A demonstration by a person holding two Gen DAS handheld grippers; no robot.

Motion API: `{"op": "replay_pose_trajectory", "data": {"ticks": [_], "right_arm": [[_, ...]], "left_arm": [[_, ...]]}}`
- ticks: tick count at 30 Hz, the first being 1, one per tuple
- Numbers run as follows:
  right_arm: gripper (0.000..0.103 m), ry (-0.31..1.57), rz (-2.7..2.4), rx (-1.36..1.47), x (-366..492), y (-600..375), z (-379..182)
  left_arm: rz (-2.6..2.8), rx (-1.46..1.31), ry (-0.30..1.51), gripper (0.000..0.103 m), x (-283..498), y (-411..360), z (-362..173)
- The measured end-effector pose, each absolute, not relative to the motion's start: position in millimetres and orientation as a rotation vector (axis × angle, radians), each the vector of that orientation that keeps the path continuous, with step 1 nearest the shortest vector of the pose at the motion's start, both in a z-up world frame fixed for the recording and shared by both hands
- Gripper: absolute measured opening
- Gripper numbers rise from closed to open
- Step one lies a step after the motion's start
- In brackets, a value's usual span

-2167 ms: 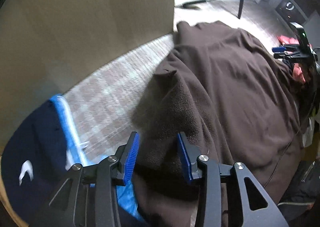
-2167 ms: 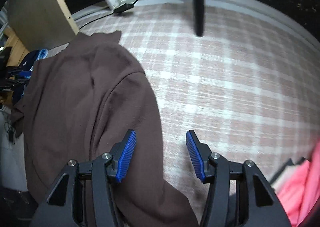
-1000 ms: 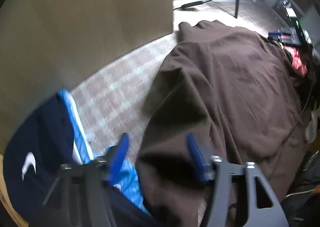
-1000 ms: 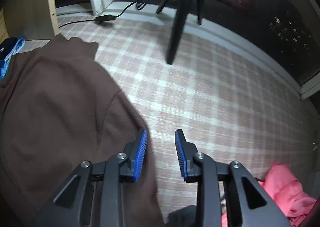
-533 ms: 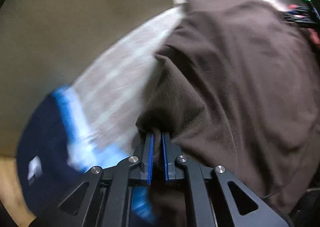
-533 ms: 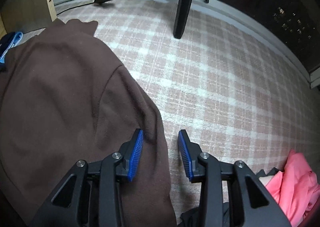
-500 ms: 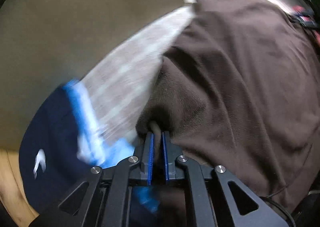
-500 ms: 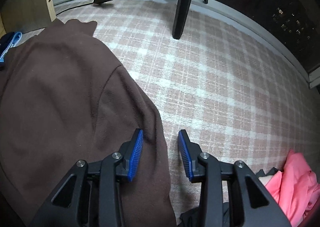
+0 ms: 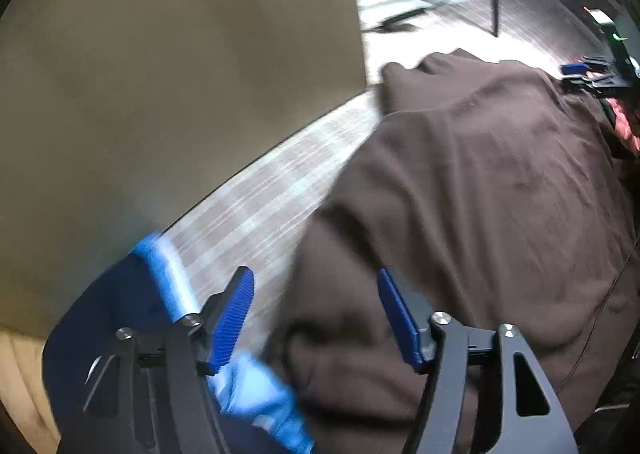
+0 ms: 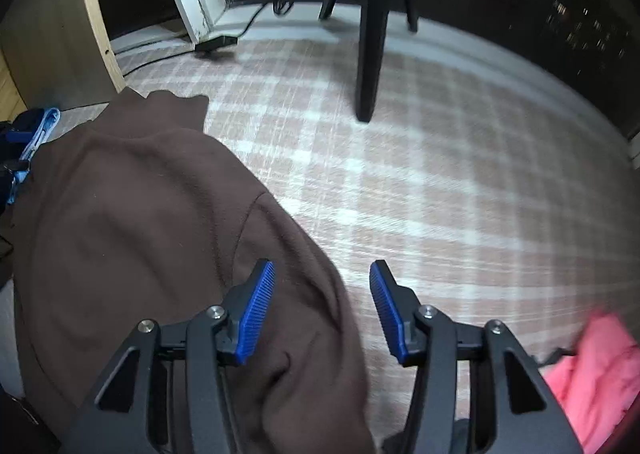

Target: Fold clothes

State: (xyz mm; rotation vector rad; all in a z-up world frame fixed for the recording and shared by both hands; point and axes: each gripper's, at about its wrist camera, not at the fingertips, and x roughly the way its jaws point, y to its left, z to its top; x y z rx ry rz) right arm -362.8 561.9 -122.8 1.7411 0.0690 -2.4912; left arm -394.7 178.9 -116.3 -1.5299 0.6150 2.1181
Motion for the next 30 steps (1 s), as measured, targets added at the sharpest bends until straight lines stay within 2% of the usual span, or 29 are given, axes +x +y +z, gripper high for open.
{"op": "replay_pose_trajectory", "data": {"ticks": [1,2,3,4,5,6,9,12,14,16,17,19,22,24,26,30], "right_arm": [[0.049,0.073,-2.482,1.753,-364,563,-127],[0.049,0.076,-2.472,1.766,-366,564,-132],[0.049,0.074,-2.456,1.769,-366,563,-136],[0.036,0.066,-2.436,1.765,-364,561,-139],[0.023,0.082,-2.435,1.752,-362,559,-138],[0.004,0.118,-2.449,1.732,-358,556,-134],[0.004,0.244,-2.521,1.708,-353,553,-128],[0.005,0.372,-2.563,1.77,-360,548,-136],[0.01,0.452,-2.58,1.774,-361,538,-135],[0.032,0.524,-2.63,1.728,-354,534,-120],[0.035,0.521,-2.658,1.703,-348,536,-109],[0.036,0.389,-2.691,1.66,-331,545,-87],[0.036,0.129,-2.681,1.618,-301,560,-60],[0.037,-0.036,-2.65,1.603,-271,566,-48],[0.038,-0.142,-2.617,1.597,-238,566,-44],[0.044,-0.291,-2.54,1.623,-187,561,-53]], "left_arm": [[2.114,-1.546,0.657,0.063,-398,185,-124],[2.102,-1.573,0.666,0.058,-401,188,-133],[2.09,-1.598,0.67,0.047,-403,191,-140],[2.075,-1.609,0.639,0.012,-403,191,-143],[2.059,-1.62,0.607,0.005,-402,190,-145],[2.047,-1.627,0.584,0.005,-401,190,-147],[2.114,-1.54,0.68,0.006,-392,188,-131],[2.155,-1.643,0.697,0.021,-407,178,-147],[2.222,-1.611,0.68,0.03,-407,172,-129],[2.272,-1.586,0.664,0.037,-398,163,-105],[2.284,-1.571,0.654,0.04,-391,158,-93],[2.287,-1.541,0.645,0.042,-366,149,-71],[2.264,-1.497,0.648,0.054,-317,137,-43],[2.25,-1.512,0.681,0.055,-279,128,-48],[2.246,-1.539,0.712,0.062,-249,120,-54],[2.237,-1.64,0.766,0.062,-207,98,-90]]}}
